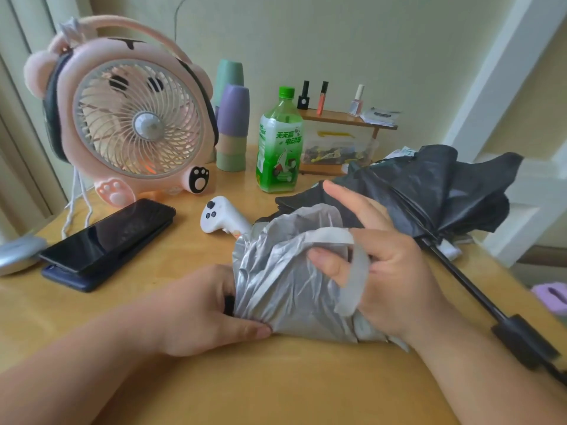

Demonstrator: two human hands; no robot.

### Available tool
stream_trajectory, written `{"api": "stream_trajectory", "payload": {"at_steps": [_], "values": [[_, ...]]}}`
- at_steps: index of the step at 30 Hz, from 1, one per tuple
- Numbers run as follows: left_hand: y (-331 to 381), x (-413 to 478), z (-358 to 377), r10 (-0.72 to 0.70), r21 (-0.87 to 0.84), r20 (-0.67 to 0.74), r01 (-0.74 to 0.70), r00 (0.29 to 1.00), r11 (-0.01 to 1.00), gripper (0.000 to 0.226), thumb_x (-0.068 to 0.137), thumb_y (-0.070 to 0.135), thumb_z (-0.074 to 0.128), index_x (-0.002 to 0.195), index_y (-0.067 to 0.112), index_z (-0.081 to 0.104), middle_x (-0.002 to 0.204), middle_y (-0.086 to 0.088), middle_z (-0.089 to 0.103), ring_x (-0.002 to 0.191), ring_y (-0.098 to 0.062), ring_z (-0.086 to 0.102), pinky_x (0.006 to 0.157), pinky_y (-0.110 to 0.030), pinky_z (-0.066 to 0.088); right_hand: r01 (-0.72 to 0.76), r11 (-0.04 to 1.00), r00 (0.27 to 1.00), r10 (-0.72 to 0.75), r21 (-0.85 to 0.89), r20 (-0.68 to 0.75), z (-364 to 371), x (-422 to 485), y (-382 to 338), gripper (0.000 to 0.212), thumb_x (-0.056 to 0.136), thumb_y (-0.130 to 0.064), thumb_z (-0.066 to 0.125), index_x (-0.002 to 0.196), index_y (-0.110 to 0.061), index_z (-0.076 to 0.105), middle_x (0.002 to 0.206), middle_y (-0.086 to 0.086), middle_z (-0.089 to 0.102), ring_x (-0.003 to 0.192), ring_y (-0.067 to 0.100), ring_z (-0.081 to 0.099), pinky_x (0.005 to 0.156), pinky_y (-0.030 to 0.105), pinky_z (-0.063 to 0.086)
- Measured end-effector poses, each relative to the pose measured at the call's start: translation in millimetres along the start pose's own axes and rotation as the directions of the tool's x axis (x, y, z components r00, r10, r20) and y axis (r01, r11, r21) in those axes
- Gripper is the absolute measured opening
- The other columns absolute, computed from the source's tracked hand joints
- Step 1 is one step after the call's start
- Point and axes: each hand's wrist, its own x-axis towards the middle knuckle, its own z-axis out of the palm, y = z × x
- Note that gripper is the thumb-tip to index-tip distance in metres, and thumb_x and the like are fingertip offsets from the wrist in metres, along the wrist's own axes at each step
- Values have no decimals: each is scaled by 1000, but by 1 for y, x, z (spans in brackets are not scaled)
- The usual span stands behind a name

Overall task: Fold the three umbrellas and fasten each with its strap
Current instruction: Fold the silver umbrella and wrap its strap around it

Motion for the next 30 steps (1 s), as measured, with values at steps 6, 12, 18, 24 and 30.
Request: {"api": "stream_trajectory", "payload": {"at_steps": [6,12,18,24,30], "values": [[9,-1,12,13,17,-177,-10,984,1000,45,82,70,67,89,25,69,81,7,70,75,-12,64,72,-27,53,345,930,938,-345,-127,21,1,-6,-7,12,89,-27,78,86,-16,83,139,4,59,131,31,47,109,50,39],[2,0,14,31,-22,-149,-35,988,999,22,87,50,73,72,35,72,69,16,65,66,4,53,62,-22,49,314,923,942,-331,223,47,-40,-12,-12,37,87,-30,71,71,3,72,111,14,68,105,37,57,94,43,44],[16,-1,15,242,132,-149,-224,959,966,42,93,27,70,69,61,62,68,36,58,63,16,53,60,-2,40,-71,974,975,22,217,220,-83,-14,19,17,80,-16,80,89,-15,66,77,6,67,69,27,61,61,37,51],[23,0,15,295,269,-146,-250,944,930,63,81,9,72,81,70,57,76,44,57,68,25,52,62,8,35,-212,977,891,182,26,417,-70,-15,11,29,74,-10,89,87,-25,67,72,1,68,58,19,52,52,31,44],[31,3,16,342,267,-139,-297,930,917,34,93,37,56,86,70,56,81,46,56,71,26,51,64,7,36,-214,977,857,201,-27,475,-73,-16,0,38,74,-14,89,99,-32,67,82,0,70,58,14,52,54,33,48]]}}
